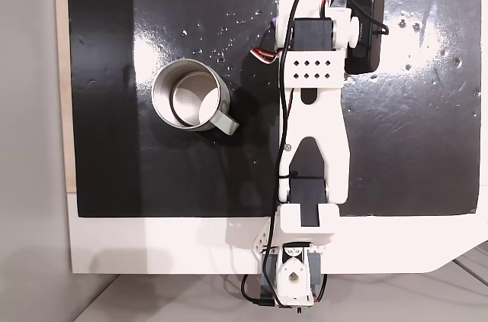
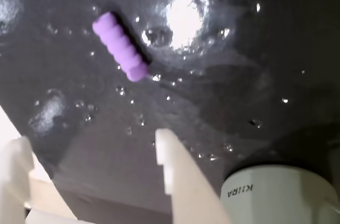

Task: Grasp a pengrip and put it in the cup.

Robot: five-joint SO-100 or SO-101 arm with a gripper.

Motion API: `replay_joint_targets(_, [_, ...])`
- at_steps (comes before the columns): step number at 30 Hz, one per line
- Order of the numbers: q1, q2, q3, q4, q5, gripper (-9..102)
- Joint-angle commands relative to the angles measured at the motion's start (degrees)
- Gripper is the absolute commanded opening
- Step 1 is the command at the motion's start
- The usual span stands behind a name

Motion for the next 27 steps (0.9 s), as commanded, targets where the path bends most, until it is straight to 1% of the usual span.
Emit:
replay_joint_targets(1, [-0.9, -1.4, -6.1, 0.8, -0.5, 24])
replay_joint_targets(27, [-0.4, -24.0, -24.0, 2.2, 0.1, 22])
